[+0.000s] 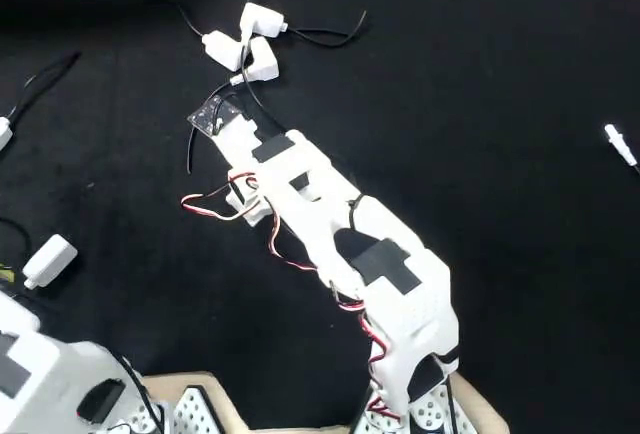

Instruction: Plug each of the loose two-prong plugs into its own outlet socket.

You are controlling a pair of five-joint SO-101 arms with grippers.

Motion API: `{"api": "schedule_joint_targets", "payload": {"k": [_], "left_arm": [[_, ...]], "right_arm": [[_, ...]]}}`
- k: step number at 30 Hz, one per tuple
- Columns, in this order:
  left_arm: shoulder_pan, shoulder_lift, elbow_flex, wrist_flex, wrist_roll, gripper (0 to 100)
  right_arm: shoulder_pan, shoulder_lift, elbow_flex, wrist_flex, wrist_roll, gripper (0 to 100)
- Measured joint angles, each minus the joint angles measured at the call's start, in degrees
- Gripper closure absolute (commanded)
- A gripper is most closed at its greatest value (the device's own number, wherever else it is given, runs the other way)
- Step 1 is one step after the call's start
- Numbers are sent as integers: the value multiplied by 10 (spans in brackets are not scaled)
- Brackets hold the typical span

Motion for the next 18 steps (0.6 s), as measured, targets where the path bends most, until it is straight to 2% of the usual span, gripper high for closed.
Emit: {"api": "schedule_joint_targets", "payload": {"k": [4,10,18], "left_arm": [[11,38,-3,-49,40,710],[41,41,17,-62,54,710],[77,-49,120,-62,55,708]], "right_arm": [[0,0,0,0,0,758],[0,0,0,0,0,758],[0,0,0,0,0,758]]}}
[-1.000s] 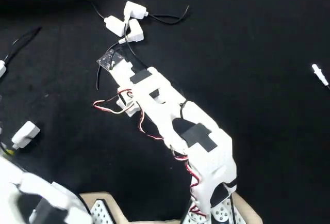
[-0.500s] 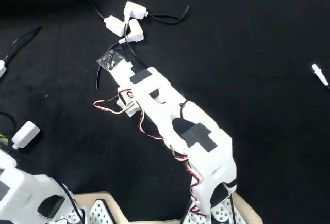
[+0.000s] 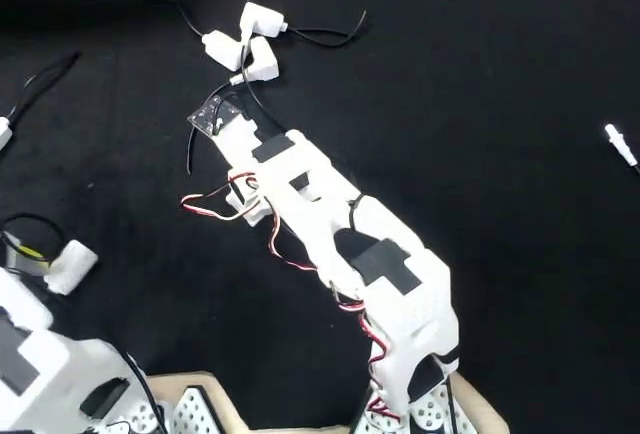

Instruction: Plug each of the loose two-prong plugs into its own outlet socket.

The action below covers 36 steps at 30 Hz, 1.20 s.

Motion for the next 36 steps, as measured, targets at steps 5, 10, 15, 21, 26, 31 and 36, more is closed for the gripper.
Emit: {"api": "schedule_joint_targets", "payload": {"k": [5,10,15,21,26,31,36], "left_arm": [[25,-79,66,0,1,708],[33,-177,99,0,8,707],[7,-242,75,70,65,706],[-18,-232,5,221,103,706],[-18,-180,9,226,106,709],[-19,-156,37,228,110,709],[-19,-156,37,225,129,710]], "right_arm": [[0,0,0,0,0,758],[0,0,0,0,0,758],[0,0,0,0,-3,758],[0,0,0,-1,-34,758],[0,1,-27,64,-36,758],[3,2,-47,104,-36,761],[3,3,-47,93,-36,761]]}}
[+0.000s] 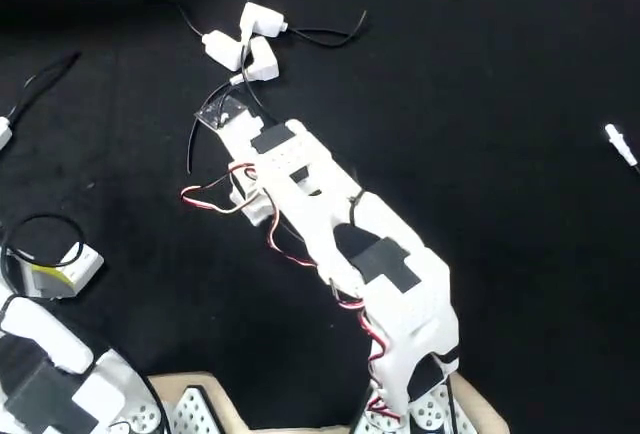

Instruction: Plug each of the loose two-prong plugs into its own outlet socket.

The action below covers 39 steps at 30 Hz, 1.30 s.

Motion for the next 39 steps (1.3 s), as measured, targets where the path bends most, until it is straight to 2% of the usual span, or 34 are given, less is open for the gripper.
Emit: {"api": "schedule_joint_targets", "payload": {"k": [9,15,19,23,26,33,39], "left_arm": [[-1,-10,5,1,2,710],[-1,-11,5,1,2,707],[9,-11,5,-25,2,706],[75,-11,-12,-41,2,706],[150,-11,-56,-21,25,706],[338,11,-198,38,129,706],[443,132,-280,41,199,706]], "right_arm": [[-4,43,-25,-44,-3,766],[-4,57,-52,-28,-3,894],[-4,58,-59,-25,-2,883],[5,59,-78,21,-1,802],[37,55,-87,56,-4,766],[102,25,-91,110,-25,765],[164,25,-112,135,-25,765]]}}
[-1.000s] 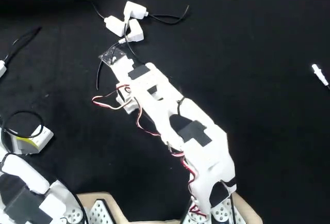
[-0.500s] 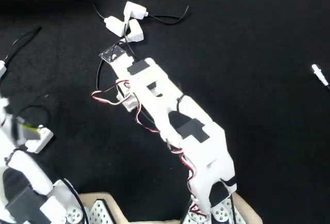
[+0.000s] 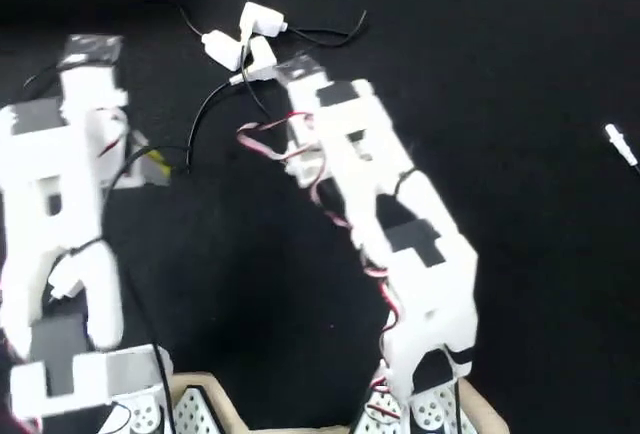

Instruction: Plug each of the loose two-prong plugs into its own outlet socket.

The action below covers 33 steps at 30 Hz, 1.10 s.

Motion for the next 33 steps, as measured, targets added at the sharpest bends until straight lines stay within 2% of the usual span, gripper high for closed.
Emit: {"api": "schedule_joint_targets", "payload": {"k": [6,10,13,16,19,22,25,29,33], "left_arm": [[82,185,-109,10,0,706],[135,296,-199,44,0,706],[164,353,-271,87,18,706],[152,360,-353,130,47,706],[104,354,-416,145,57,706],[23,311,-429,147,59,706],[-66,249,-428,147,31,706],[-194,160,-392,148,-1,706],[-329,127,-333,149,-25,706]], "right_arm": [[122,0,-51,17,-5,765],[193,0,-40,-48,-58,765],[203,2,-30,-97,-75,765],[193,6,-30,-105,-62,765],[162,5,-25,-97,-35,765],[119,5,-25,-79,4,765],[78,-1,-25,-66,34,765],[21,-2,-25,-64,57,765],[-50,-2,-25,-77,61,763]]}}
